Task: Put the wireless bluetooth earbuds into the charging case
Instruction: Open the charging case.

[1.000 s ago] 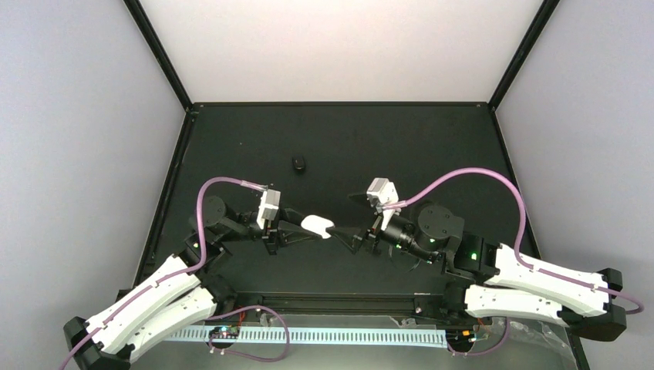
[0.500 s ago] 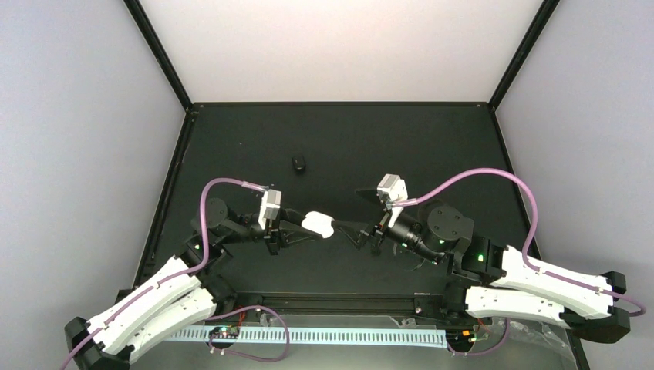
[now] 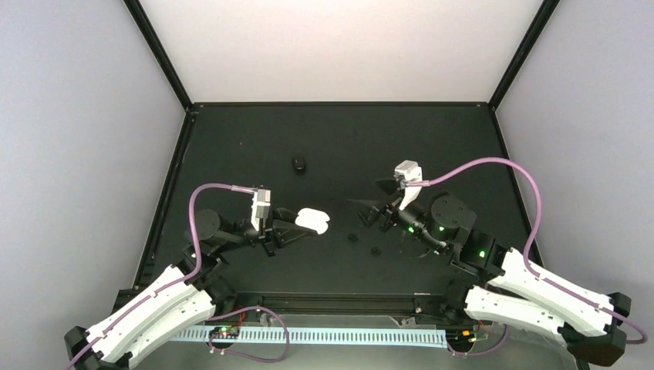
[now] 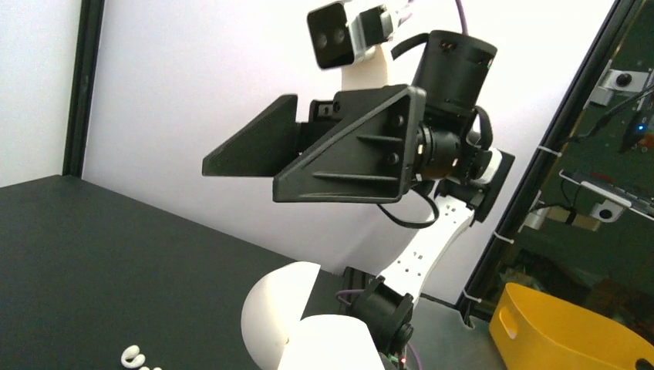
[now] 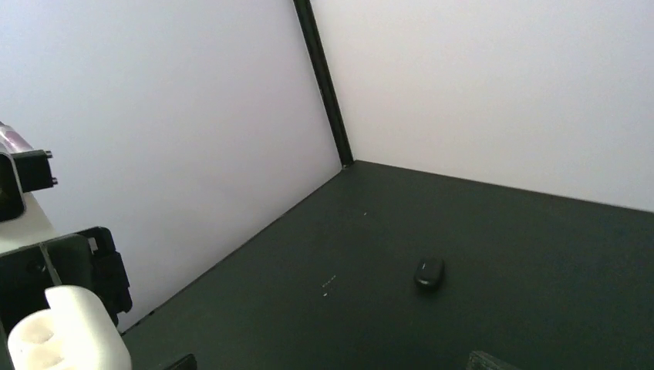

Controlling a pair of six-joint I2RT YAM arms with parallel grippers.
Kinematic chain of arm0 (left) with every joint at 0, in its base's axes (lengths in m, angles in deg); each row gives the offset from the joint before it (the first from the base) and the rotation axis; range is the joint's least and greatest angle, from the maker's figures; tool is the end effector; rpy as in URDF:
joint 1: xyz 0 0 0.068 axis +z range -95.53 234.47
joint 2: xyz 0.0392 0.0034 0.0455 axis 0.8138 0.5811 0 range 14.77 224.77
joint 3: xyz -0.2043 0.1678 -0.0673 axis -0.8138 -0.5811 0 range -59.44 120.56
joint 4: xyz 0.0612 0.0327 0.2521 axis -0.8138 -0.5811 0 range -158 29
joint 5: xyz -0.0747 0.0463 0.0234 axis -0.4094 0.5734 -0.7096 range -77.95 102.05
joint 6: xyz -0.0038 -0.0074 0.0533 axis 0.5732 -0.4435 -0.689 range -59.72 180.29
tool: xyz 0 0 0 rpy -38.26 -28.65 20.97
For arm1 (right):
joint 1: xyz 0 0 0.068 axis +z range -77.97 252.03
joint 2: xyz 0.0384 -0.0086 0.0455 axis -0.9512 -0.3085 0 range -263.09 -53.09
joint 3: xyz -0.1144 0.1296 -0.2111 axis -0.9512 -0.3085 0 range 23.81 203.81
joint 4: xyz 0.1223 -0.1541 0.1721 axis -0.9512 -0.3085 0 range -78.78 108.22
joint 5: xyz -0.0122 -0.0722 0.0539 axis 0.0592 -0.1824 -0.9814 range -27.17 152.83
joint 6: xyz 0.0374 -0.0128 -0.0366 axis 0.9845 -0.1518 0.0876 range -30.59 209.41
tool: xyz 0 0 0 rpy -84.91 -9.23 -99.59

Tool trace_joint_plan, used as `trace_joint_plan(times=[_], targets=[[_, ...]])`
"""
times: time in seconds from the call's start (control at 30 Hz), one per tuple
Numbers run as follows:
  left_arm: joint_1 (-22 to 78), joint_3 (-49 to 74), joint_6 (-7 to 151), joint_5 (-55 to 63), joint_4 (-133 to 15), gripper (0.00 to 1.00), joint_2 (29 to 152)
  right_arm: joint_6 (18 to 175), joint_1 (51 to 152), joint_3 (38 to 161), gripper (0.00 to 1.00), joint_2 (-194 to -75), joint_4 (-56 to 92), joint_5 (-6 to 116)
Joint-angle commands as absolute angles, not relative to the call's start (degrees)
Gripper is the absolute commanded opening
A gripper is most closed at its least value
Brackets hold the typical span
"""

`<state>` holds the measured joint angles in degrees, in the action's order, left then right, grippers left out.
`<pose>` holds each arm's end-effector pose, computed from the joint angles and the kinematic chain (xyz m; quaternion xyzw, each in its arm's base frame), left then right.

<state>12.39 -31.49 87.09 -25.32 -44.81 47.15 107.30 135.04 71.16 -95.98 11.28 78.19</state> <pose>0.0941 -0.1140 0.3166 0.3258 0.5594 -0.5824 0.4917 0.0876 0.1511 0.3673 -0.1893 0.6965 0.3713 0.5841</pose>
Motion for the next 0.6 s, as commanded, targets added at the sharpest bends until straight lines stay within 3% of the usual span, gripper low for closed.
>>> trace_joint_plan(times=[0.0, 0.3, 0.57], targets=[[12.3, -32.8, 89.5, -23.3, -42.9, 0.01, 45.4, 110.4, 132.3, 69.7, 0.92, -94.2, 10.6, 65.8], [12.3, -32.7, 89.1, -25.8, -42.5, 0.02, 46.2, 107.6, 132.5, 72.5, 0.93, -100.1, 12.5, 50.7], [12.3, -31.6, 86.9, -27.4, -44.3, 0.02, 46.3, 108.0, 132.5, 74.0, 0.93, -102.7, 12.6, 55.7]])
